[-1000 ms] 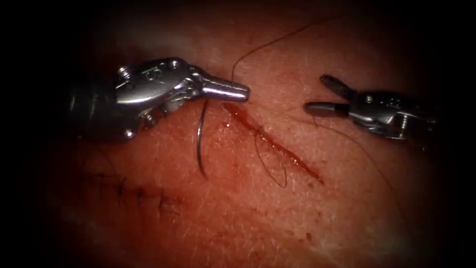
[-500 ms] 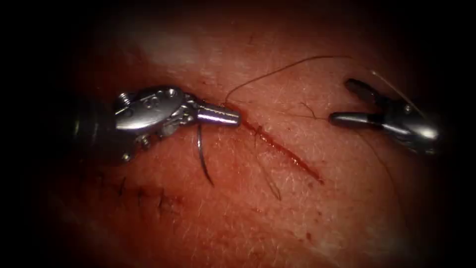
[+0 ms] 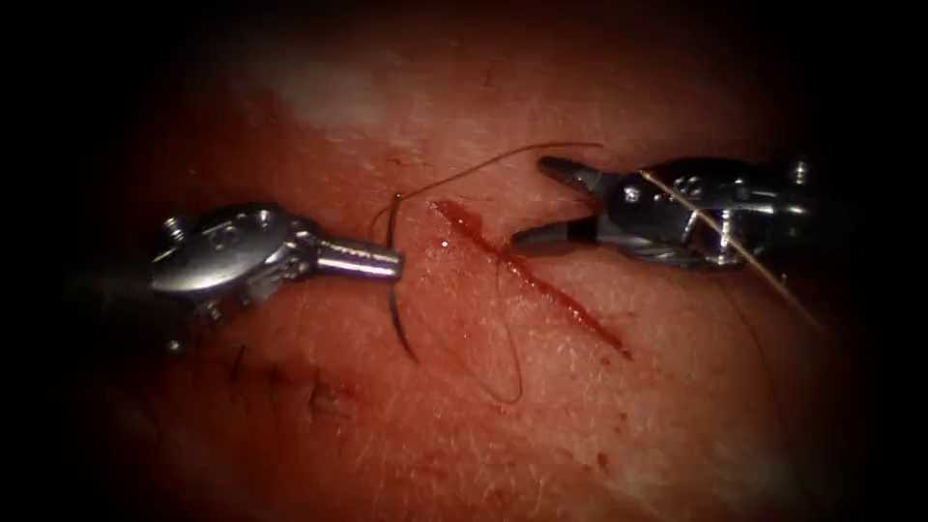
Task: Wound Closure
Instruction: Use the right hand to move the suture out of the way, then with the left tool wrap the suture once counter-clockwise around the right, then grab the short suture tail with the right gripper.
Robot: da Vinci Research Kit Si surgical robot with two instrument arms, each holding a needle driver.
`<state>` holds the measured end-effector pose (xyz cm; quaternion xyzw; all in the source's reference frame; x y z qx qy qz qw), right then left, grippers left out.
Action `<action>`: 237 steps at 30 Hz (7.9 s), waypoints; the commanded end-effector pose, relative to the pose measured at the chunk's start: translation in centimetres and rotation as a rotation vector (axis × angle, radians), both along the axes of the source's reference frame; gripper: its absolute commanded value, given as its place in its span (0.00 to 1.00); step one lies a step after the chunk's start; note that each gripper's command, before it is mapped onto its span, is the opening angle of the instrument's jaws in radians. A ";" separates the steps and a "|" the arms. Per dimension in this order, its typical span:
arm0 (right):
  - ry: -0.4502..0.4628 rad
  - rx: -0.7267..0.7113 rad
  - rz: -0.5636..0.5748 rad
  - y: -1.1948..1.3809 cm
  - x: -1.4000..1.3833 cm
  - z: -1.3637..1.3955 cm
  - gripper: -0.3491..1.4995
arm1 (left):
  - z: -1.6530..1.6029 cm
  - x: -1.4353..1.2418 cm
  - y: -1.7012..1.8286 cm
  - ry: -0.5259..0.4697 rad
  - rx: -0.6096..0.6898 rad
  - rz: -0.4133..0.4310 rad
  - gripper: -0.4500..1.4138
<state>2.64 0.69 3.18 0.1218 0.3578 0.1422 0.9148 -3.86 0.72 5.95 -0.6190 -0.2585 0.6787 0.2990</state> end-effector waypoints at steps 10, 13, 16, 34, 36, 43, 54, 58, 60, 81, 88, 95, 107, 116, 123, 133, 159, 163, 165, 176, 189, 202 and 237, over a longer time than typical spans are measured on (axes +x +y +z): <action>-0.067 -0.026 -0.062 0.08 0.22 0.41 0.00 | 0.04 -0.03 -0.09 0.000 0.002 0.001 0.00; -0.081 -0.022 -0.071 0.10 0.24 0.46 0.00 | 0.04 -0.02 -0.09 0.000 0.002 0.002 0.00; -0.093 -0.012 -0.080 0.15 0.24 0.37 0.00 | 0.05 0.02 -0.12 0.003 0.006 0.004 0.00; -0.113 -0.098 -0.060 0.01 0.53 0.65 0.92 | 0.07 0.07 -0.15 0.006 0.003 0.001 0.00; -0.127 -0.052 -0.076 -0.04 0.52 0.73 0.81 | 0.07 0.07 -0.15 0.006 0.003 0.002 0.00; -0.108 0.010 -0.106 0.05 0.40 0.48 0.00 | 0.08 0.08 -0.13 0.006 0.009 0.002 0.00; -0.049 -0.136 0.129 1.27 0.10 -0.40 0.00 | 0.13 0.05 -0.16 0.009 0.009 -0.003 0.00; -0.027 -0.160 0.220 1.82 -0.01 -0.53 0.00 | 0.15 0.05 -0.19 0.010 0.018 -0.005 0.00; -0.017 -0.154 0.238 1.98 -0.01 -0.53 0.00 | 0.15 0.05 -0.21 0.011 0.017 -0.006 0.00; 0.022 -0.217 0.337 1.67 -1.03 -0.78 0.98 | 0.13 -0.12 -0.02 0.012 0.041 -0.017 0.00; 0.122 -0.111 0.314 1.23 -1.03 -1.52 0.87 | 0.34 -0.40 0.29 0.048 0.054 -0.026 0.00; 0.194 -0.038 0.256 0.70 -0.32 -1.93 0.81 | 0.68 -0.62 0.51 0.105 0.043 -0.007 0.00; 0.190 0.057 0.187 -0.54 0.43 -1.60 0.67 | 0.82 -0.54 0.68 0.107 0.062 -0.006 0.00; 0.129 0.027 0.199 -0.85 0.14 -1.18 0.63 | 0.54 -0.24 0.62 0.108 0.081 -0.003 0.00; 0.110 -0.018 0.259 -0.61 -0.14 -1.03 0.58 | 0.27 -0.11 0.54 0.108 0.076 0.008 0.00; 0.097 -0.092 0.280 -0.58 0.05 -0.05 0.45 | -0.03 -0.26 0.58 0.043 0.084 0.074 0.00; 0.343 -0.038 0.403 -0.70 0.30 0.38 0.09 | 0.68 -0.91 0.79 -0.131 -0.015 -0.001 0.00; 0.368 -0.033 0.429 -0.74 0.31 0.38 0.09 | 0.81 -0.92 0.75 -0.129 -0.029 -0.003 0.00; 0.399 -0.035 0.475 -0.76 0.32 0.39 0.09 | 0.89 -0.92 0.70 -0.127 -0.038 0.000 0.00; 0.449 -0.092 0.687 -0.72 0.31 0.37 0.47 | 1.07 -0.90 0.52 -0.128 -0.068 0.008 0.00; 0.430 -0.005 0.875 -0.83 0.22 0.42 0.54 | 0.99 -0.67 0.36 -0.133 -0.069 -0.007 0.00; 0.404 0.142 1.023 -0.95 0.18 0.52 0.37 | 1.01 -0.57 0.22 -0.128 -0.060 -0.007 0.00; 0.373 0.375 1.592 -0.93 -0.22 0.65 0.49 | 1.04 -0.83 0.38 -0.134 -0.038 -0.011 0.00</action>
